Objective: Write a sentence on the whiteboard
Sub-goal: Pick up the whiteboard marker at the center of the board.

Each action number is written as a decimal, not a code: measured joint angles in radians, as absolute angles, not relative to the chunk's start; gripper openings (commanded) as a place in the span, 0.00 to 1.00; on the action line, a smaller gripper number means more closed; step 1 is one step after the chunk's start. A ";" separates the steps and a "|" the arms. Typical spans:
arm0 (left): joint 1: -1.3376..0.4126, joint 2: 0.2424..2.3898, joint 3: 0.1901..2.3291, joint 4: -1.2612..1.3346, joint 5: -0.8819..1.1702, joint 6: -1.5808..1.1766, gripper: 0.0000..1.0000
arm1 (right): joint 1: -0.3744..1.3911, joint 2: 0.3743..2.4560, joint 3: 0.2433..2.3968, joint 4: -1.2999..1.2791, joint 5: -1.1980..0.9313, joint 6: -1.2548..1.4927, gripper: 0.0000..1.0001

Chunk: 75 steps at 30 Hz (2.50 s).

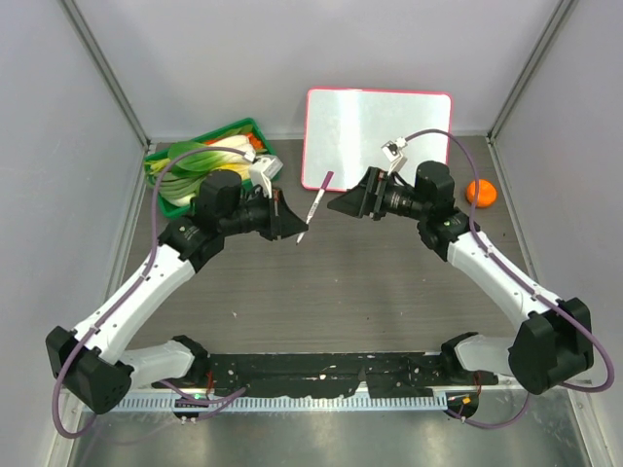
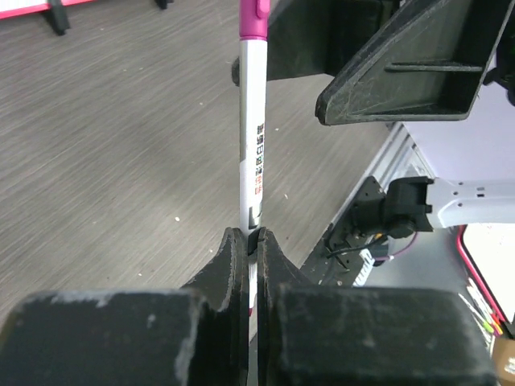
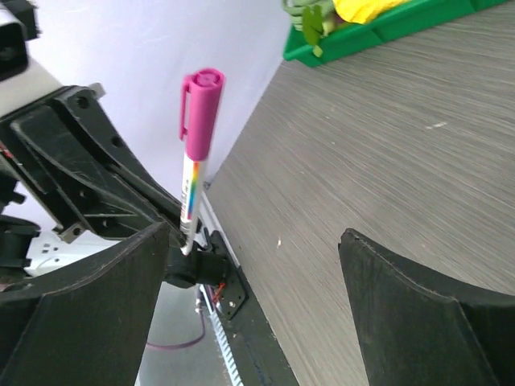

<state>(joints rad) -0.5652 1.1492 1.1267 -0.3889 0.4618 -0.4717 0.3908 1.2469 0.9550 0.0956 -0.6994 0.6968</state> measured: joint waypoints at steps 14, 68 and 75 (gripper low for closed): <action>-0.565 1.224 1.121 -0.272 0.598 -0.538 0.00 | 0.406 1.293 0.936 0.271 -0.842 0.817 0.60; -0.552 1.332 1.115 -0.267 0.676 -0.493 0.00 | 0.432 1.293 0.906 0.244 -0.778 0.793 0.85; -0.541 1.323 1.158 -0.363 0.724 -0.451 0.00 | 0.395 1.237 0.914 0.193 -0.802 0.757 0.93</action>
